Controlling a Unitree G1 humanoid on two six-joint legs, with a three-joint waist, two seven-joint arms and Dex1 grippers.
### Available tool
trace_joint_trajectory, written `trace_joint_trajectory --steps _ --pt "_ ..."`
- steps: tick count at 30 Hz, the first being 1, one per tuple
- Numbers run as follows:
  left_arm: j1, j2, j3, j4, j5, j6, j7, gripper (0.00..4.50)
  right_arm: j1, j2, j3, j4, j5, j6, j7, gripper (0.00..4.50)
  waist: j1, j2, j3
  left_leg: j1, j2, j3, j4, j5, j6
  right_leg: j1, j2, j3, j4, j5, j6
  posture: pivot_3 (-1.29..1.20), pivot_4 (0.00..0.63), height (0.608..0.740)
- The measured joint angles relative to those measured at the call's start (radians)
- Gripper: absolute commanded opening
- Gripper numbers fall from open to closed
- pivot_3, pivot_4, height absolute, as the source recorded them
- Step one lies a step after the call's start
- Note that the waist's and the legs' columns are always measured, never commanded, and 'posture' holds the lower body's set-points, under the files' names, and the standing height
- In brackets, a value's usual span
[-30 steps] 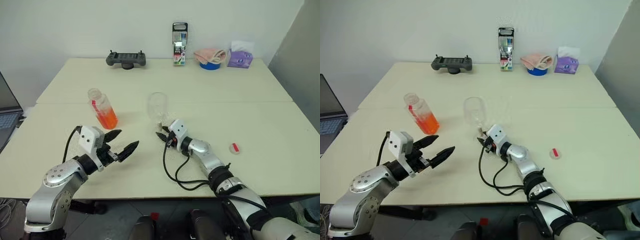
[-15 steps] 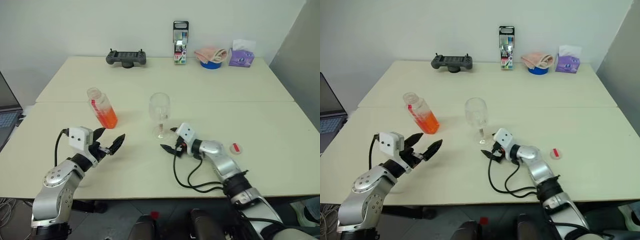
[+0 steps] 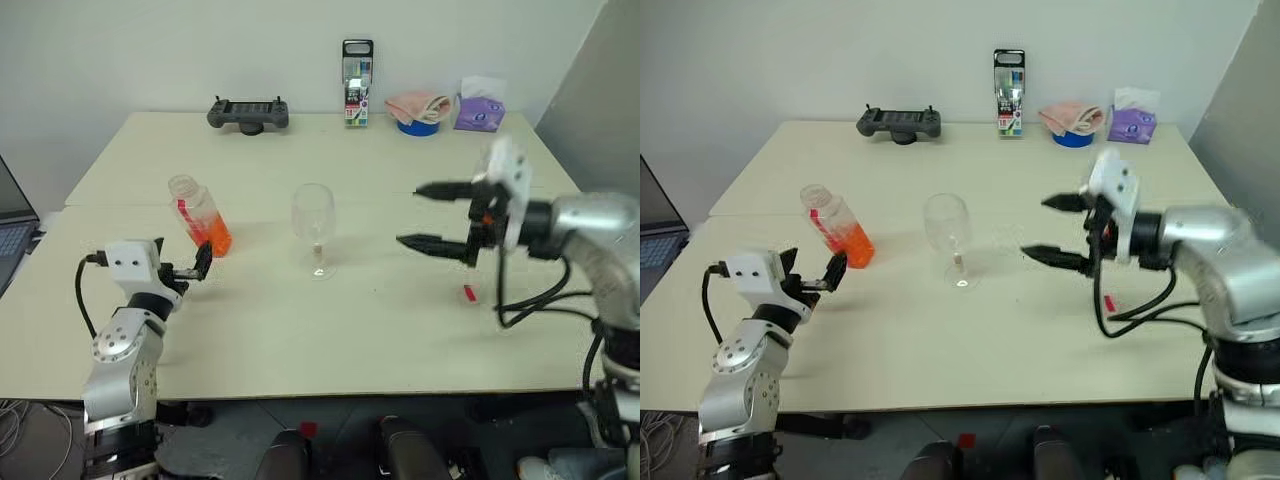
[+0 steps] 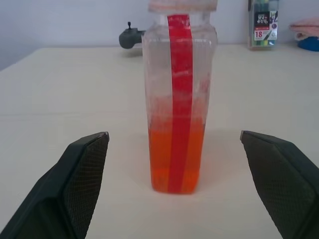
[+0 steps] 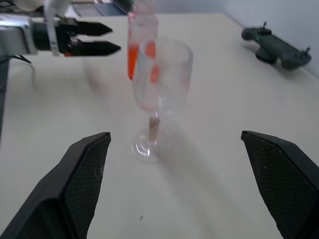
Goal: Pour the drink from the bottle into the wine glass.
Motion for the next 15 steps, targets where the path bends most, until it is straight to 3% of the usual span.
trace_joint_trajectory --steps 6,15 --pt "-0.129 0.037 -0.003 0.092 0.020 0.002 0.004 4.50 -0.102 -0.003 0.018 0.013 0.067 0.025 -0.001 4.47 0.003 -0.001 0.001 -0.002 -0.001 0.001 0.000 -0.001 -0.001 -0.001 -0.001 0.001 -0.001 -0.001 0.002 0.00 0.150 0.740" --pt "-0.309 0.061 -0.077 0.316 0.063 -0.068 -0.084 4.50 -0.127 -0.001 0.051 0.013 0.103 0.021 -0.009 4.47 0.004 -0.001 0.001 -0.002 -0.001 0.001 0.000 -0.001 -0.002 -0.002 -0.002 0.001 -0.001 -0.001 0.002 0.00 0.150 0.740"
